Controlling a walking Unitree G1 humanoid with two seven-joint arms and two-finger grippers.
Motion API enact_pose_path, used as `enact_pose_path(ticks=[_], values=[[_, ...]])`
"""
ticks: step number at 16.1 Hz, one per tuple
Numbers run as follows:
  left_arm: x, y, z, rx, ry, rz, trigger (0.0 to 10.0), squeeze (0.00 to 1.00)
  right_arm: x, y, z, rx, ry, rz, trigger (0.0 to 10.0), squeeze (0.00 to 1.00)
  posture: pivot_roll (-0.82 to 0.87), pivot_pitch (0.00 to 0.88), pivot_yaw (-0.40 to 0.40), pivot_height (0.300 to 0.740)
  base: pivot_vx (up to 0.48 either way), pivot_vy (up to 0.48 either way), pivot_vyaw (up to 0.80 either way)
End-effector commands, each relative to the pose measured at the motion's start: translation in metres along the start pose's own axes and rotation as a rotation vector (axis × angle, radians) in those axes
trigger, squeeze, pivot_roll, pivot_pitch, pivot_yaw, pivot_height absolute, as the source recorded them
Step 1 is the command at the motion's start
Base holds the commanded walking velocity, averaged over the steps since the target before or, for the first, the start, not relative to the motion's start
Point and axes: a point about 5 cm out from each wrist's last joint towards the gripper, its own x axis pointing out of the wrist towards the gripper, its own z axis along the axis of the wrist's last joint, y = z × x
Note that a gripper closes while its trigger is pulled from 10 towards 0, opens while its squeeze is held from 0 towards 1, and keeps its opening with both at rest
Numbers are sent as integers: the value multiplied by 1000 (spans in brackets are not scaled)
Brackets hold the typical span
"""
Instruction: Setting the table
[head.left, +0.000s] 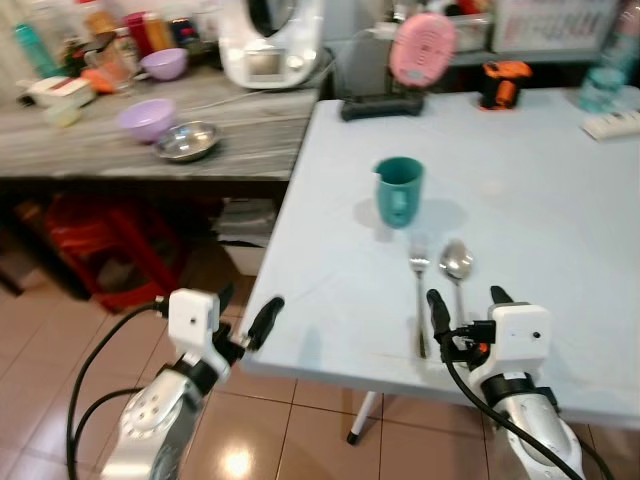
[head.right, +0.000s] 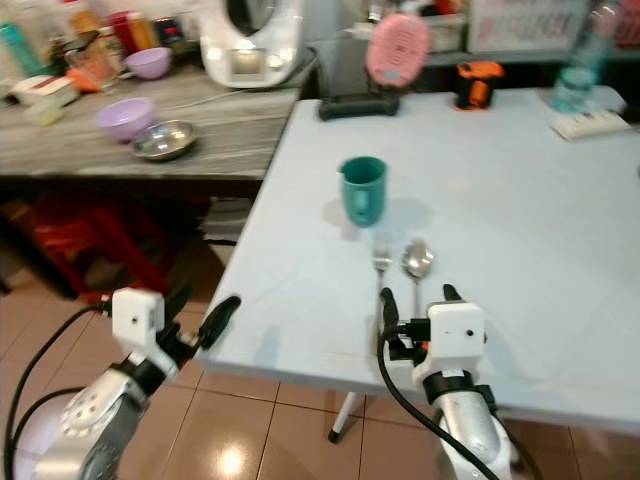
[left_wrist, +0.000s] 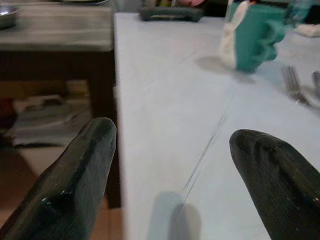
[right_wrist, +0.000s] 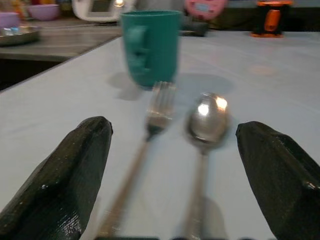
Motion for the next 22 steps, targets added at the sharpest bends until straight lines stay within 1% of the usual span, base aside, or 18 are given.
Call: enact_pose_path(ticks=[1,3,5,6,7,9,11,15,17,18,19,20,21,22], values=[[-6,1,3,31,5,-48,10000,0,1,2,2,35,18,7,10000,0,-69,87,111,740,0,0,0],[-8,1,2,56,22,-112,10000,0,5,2,3,40,36,29,10000,0,-70,89,110,740,0,0,0],[-9,-1,3,55,25,-166,10000,0,9,2,3,42,57,17,10000,0,-69,93,111,740,0,0,0],[-10,-3,4,69,28,-217,10000,0,16,-3,2,54,98,-33,10000,0,-69,94,112,740,0,0,0],[-10,-4,5,74,28,-231,10000,0,18,-5,1,65,117,-49,10000,0,-69,94,112,740,0,0,0],[-9,-5,6,79,24,-257,10000,0,24,-5,7,61,103,-43,10000,0,-72,94,115,740,0,0,0],[-8,-6,8,112,13,-279,10000,0,29,-6,11,56,113,-53,10000,0,-73,95,114,740,0,0,0],[-7,-9,8,109,7,-273,10000,0,42,-2,16,69,131,-51,10000,0,-73,94,112,740,0,0,0],[-7,-10,6,110,7,-276,10000,0,44,0,10,96,182,-53,10000,0,-73,94,112,740,0,0,0],[-7,-10,6,110,6,-276,10000,0,45,0,9,95,194,-54,4941,0,-67,92,108,740,0,0,0],[-8,-10,6,111,5,-279,10000,0,49,1,8,95,211,-57,1020,0,-67,92,108,740,0,0,0],[-8,-11,6,112,5,-280,10000,0,50,1,8,96,216,-55,0,0,-67,92,108,740,0,0,0],[-8,-11,6,112,6,-281,10000,0,51,1,8,96,222,-53,0,0,-66,91,109,740,0,0,0],[-8,-11,5,116,7,-284,10000,0,53,6,5,94,247,-35,627,0,-66,93,106,740,0,0,0]])
